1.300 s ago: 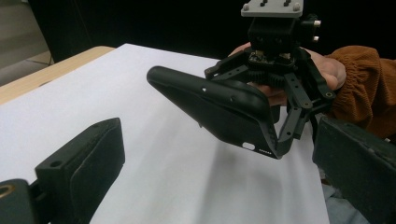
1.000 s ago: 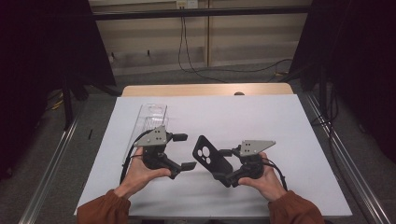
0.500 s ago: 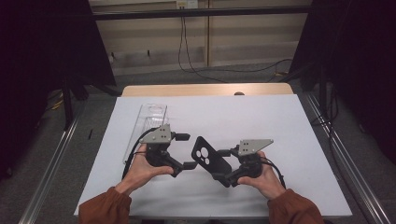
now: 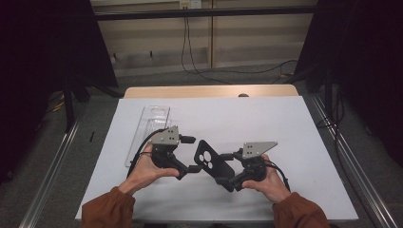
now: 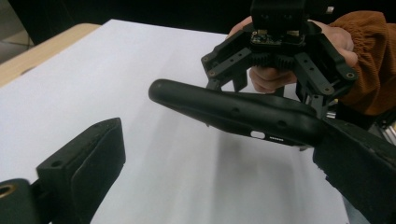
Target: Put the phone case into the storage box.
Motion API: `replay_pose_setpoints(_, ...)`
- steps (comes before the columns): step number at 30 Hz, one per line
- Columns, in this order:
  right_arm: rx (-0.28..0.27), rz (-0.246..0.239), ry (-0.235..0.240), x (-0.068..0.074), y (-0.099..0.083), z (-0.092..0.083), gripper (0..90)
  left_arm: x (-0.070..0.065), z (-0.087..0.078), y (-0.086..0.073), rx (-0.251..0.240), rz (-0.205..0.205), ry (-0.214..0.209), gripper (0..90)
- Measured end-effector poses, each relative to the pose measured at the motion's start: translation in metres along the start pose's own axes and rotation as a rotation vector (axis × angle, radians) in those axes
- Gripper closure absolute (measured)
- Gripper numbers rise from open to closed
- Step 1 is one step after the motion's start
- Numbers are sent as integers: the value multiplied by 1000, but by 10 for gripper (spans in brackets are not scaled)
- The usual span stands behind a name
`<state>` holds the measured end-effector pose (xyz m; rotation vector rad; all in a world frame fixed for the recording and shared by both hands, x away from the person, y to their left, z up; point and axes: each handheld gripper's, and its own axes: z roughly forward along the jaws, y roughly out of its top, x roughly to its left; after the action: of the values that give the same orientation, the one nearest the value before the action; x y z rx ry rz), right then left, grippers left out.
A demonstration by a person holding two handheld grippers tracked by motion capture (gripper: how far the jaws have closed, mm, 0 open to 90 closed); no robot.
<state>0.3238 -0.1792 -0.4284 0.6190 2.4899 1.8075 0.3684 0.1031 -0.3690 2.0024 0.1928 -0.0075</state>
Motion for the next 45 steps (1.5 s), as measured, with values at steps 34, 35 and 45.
replay_pose_setpoints(34,21,-6,117,-1,0,4,146,-2,5,4,24,49,-132,50)
replay_pose_setpoints(35,21,-6,117,-1,0,4,146,-2,5,4,22,47,-139,50)
replay_pose_setpoints(45,23,-9,134,1,-1,5,146,-2,6,5,26,55,-182,83)
